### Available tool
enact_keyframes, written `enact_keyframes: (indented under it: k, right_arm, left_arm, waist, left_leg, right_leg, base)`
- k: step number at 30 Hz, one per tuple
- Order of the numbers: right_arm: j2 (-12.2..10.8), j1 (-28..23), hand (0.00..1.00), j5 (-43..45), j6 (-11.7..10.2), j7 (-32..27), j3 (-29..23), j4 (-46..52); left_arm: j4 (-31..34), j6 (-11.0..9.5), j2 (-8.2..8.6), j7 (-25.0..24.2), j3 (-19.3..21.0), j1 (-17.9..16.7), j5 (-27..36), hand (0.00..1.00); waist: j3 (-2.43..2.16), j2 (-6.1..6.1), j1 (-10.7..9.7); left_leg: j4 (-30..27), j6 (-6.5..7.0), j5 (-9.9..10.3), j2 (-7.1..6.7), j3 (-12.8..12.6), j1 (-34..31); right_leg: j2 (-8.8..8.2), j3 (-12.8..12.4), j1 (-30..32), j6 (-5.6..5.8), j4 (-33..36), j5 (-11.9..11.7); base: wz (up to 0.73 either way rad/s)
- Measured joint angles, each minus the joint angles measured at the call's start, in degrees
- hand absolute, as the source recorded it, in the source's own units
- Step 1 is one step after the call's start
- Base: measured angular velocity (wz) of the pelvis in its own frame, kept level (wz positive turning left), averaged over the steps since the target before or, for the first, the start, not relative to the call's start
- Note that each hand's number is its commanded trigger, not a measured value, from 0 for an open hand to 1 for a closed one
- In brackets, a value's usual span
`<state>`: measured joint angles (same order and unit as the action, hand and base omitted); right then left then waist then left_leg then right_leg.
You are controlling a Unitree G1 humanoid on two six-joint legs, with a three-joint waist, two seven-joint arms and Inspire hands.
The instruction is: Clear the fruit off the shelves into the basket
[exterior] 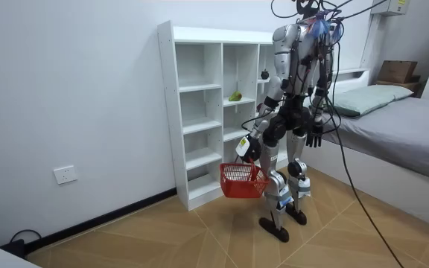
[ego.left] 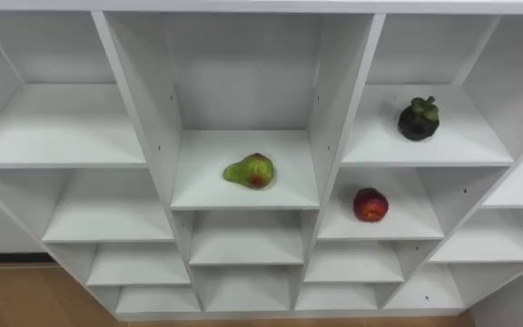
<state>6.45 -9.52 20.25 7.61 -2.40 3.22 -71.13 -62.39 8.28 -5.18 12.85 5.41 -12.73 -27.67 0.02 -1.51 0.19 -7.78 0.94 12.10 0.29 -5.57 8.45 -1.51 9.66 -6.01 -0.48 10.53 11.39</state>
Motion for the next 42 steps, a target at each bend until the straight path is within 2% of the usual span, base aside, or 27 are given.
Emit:
enact_keyframes:
  k: [7,11,22,29,34,37,42]
  right_arm:
    - [0.0,0.6,0.00,0.3,0.0,0.0,0.0,0.0]
    - [0.0,0.5,0.00,0.1,0.0,-0.1,0.0,0.0]
    - [0.0,0.5,0.00,0.0,-0.3,-3.5,-0.1,0.1]
    - [0.0,0.2,0.00,-0.1,-0.6,-4.6,-0.1,0.6]
    - [0.0,-0.2,0.00,-0.1,-0.6,-5.9,-0.1,0.7]
    - [0.0,-0.2,0.00,-0.1,-0.6,-6.3,-0.1,1.1]
    - [0.2,0.2,0.00,0.1,-2.4,-6.9,-0.1,4.1]
  left_arm:
    - [0.0,0.0,-0.07,-0.3,0.1,0.1,0.0,1.00]
    - [0.1,0.0,-0.20,-1.0,-0.1,0.2,0.0,1.00]
    - [0.4,0.0,-0.19,-1.1,-0.1,-0.2,0.0,1.00]
    - [0.4,0.0,-0.15,-1.0,0.0,-0.2,0.0,1.00]
    - [0.3,0.1,-0.15,-0.9,-0.2,-0.1,0.1,1.00]
    - [0.0,0.1,-0.17,-0.6,-1.7,0.1,0.1,1.00]
    - [0.0,-0.5,-0.21,-0.6,-2.4,0.9,0.1,1.00]
  waist:
    - [0.00,-0.07,0.1]
    - [-0.04,-0.32,-0.1]
    - [-0.04,-0.37,0.1]
    - [-0.19,0.11,0.0]
    - [-0.13,0.29,-0.1]
    - [-0.05,0.41,0.0]
    - [0.09,0.83,0.0]
  left_leg:
    - [0.0,0.00,0.0,-0.07,0.2,-0.2]
    - [-0.1,0.00,0.0,-0.15,1.1,-0.8]
    - [-0.1,-0.01,0.0,-0.17,1.0,-0.9]
    - [-0.1,-0.01,0.0,-0.16,0.8,-0.7]
    - [-0.1,-0.01,0.0,-0.08,0.8,-0.6]
    - [-0.1,-0.01,0.0,-0.08,0.8,-0.7]
    - [0.1,-0.02,0.0,-0.08,0.7,-0.7]
  right_leg:
    - [-0.05,0.3,0.1,0.01,-0.1,0.0]
    - [-0.17,1.3,-0.1,0.04,-0.7,0.0]
    - [-0.19,1.3,0.0,0.11,-0.9,0.2]
    - [-0.15,1.1,0.0,0.11,-0.8,0.2]
    - [-0.10,1.1,-0.1,0.10,-0.7,0.2]
    - [-0.12,1.0,0.1,0.10,-0.6,0.2]
    - [0.12,0.3,0.5,0.09,-0.7,0.2]
  base:
    - [0.01]
    - [0.11]
    - [0.01]
    - [0.00]
    - [0.00]
    - [-0.02]
    - [-0.03]
